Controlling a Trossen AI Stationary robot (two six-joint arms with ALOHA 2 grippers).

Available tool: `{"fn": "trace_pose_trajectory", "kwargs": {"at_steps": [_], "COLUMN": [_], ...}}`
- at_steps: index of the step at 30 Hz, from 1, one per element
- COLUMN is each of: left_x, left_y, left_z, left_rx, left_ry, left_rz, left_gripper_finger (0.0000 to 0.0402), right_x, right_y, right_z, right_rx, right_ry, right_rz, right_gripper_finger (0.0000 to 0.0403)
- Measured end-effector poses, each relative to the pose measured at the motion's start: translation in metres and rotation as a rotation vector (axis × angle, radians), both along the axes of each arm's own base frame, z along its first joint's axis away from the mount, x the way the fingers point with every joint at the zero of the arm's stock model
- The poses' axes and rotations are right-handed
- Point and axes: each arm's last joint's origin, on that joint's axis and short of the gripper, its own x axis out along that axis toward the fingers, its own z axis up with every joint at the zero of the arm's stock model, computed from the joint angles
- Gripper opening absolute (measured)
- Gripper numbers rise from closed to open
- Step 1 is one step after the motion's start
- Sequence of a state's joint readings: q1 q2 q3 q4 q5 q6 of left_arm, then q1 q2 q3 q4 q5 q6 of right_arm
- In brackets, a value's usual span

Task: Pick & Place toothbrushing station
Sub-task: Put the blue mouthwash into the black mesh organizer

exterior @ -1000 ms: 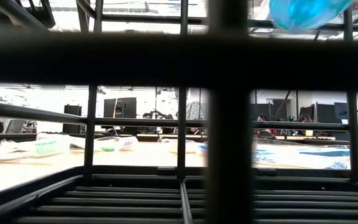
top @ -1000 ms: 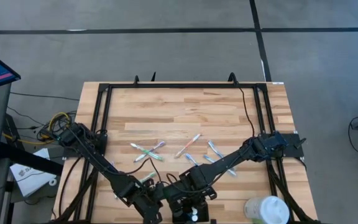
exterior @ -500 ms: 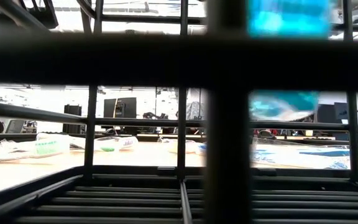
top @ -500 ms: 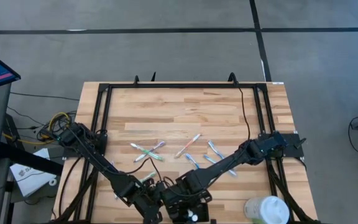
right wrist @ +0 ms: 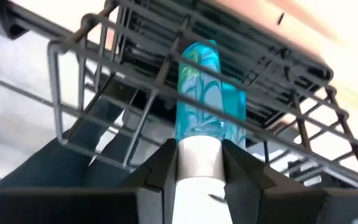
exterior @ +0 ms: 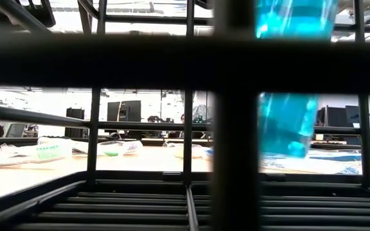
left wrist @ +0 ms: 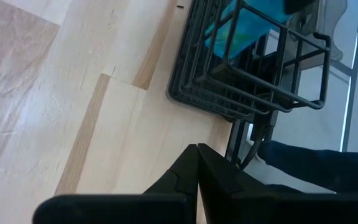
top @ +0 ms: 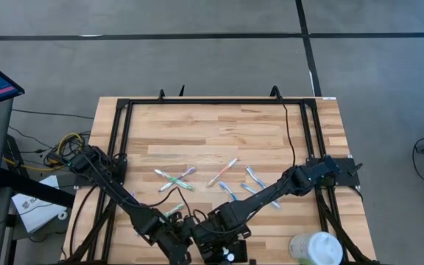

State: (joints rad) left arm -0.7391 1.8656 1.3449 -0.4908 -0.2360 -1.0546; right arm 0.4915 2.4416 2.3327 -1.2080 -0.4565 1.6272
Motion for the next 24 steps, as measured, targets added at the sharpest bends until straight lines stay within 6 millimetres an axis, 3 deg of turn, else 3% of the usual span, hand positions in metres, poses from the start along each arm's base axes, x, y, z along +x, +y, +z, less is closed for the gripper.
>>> {"fn": "trace_pose_trajectory", "kwargs": {"at_steps": [24], "left_x": [-0.0006], "left_y": [-0.0007], "left_z": [0.0], "left_rx": [-0.001], "left_ry": [0.0], "left_rz": [-0.003], "left_gripper_finger": [0.0], "right_x": [-0.0025], "right_y": [0.0017], "right_z": [-0.0014], "right_rx": [-0.03], "right_ry": [0.011], "right_rz": [-0.01], "right_gripper_finger": [0.0093]}}
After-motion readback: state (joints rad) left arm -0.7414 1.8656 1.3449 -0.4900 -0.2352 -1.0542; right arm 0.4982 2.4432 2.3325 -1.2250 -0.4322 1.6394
